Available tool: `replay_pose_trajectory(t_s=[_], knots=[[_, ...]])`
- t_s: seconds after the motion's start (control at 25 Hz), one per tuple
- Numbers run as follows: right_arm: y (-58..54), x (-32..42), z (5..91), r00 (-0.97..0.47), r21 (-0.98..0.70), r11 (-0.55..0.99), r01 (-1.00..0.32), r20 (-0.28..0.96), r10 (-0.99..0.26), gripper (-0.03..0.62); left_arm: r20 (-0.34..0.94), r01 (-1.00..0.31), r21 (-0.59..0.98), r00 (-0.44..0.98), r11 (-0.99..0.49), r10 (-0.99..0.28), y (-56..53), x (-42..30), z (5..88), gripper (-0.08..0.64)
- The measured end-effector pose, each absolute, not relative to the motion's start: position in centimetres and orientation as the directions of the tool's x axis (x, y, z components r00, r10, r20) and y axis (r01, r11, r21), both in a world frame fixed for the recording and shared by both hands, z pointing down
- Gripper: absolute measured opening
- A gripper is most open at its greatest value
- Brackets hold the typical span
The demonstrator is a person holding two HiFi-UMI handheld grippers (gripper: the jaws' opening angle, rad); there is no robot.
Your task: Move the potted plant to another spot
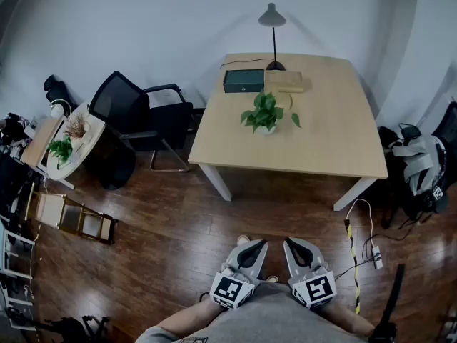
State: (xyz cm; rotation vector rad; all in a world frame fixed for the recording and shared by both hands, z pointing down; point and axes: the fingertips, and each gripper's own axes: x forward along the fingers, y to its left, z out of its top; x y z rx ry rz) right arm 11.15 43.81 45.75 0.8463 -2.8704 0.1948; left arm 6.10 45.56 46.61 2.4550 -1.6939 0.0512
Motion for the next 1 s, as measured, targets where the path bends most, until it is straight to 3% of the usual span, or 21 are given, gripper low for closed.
replay_pose_trajectory(t_s=[1.0], knots=[[15.7,-3.2,46.3,-0.726,-0.047,0.736,-0.675,0.216,-0.653,0.005,0.120,-0.886,0.127,0.459,-0.445,-0.880,17.1,-10.1,46.1,-0.006]])
